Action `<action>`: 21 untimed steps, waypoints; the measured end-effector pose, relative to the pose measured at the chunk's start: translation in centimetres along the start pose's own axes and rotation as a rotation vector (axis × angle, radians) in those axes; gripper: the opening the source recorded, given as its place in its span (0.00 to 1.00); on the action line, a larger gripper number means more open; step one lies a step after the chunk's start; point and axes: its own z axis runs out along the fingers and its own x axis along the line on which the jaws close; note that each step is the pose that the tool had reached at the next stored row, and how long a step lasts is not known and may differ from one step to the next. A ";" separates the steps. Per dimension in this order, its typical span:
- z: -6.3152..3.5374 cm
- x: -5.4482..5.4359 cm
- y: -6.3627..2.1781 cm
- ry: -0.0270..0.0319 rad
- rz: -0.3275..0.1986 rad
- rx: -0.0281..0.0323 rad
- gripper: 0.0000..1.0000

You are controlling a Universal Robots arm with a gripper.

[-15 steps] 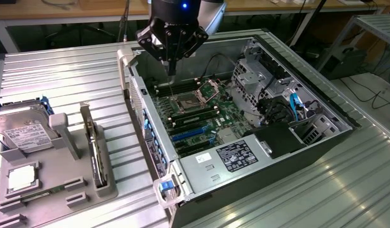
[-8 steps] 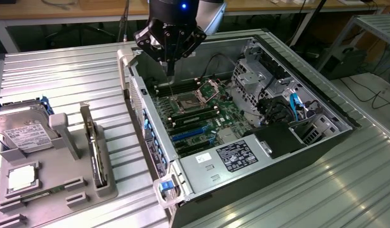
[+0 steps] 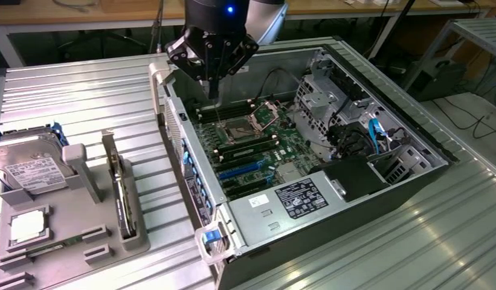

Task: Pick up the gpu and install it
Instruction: 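Reach for the gpu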

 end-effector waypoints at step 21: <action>-0.05 1.6 -0.29 0.0001 -0.001 -0.0003 0.11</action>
